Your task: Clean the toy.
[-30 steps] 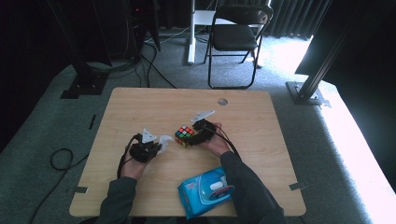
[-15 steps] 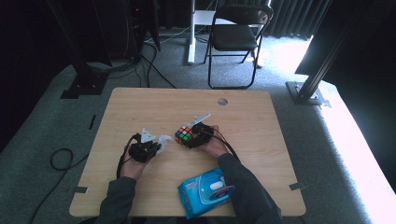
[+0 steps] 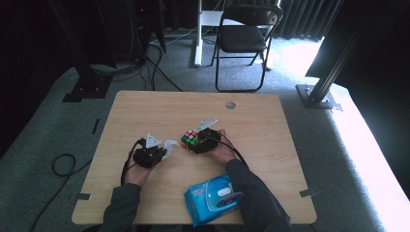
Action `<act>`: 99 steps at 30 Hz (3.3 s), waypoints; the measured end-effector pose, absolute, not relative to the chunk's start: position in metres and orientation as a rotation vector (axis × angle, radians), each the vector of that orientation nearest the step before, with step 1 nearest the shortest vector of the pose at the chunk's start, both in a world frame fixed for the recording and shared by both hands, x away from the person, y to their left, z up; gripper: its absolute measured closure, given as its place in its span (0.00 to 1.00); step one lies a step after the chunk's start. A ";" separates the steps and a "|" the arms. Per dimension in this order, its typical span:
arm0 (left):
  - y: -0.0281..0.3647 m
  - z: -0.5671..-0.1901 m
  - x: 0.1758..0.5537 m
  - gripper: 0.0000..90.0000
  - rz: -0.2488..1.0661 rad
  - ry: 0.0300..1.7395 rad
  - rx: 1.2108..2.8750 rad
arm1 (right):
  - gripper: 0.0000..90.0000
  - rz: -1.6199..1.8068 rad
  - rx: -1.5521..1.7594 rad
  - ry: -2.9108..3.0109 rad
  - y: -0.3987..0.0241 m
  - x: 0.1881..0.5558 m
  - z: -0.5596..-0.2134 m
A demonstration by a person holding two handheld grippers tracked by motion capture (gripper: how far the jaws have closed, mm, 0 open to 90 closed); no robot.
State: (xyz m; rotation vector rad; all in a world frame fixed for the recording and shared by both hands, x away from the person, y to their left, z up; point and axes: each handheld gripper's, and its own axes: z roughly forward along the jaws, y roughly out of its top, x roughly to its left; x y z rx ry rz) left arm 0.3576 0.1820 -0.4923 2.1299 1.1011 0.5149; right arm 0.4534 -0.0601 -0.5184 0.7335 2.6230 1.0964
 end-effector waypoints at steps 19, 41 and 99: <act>0.189 -0.487 0.360 0.95 0.486 1.105 2.068 | 0.38 1.154 0.669 2.612 -0.065 0.434 -0.502; 0.170 -0.461 0.366 0.95 0.490 1.008 2.036 | 0.38 1.202 0.656 2.529 -0.069 0.430 -0.505; 0.112 -0.467 0.423 0.95 0.530 0.948 2.083 | 0.38 1.166 0.588 2.534 -0.065 0.422 -0.509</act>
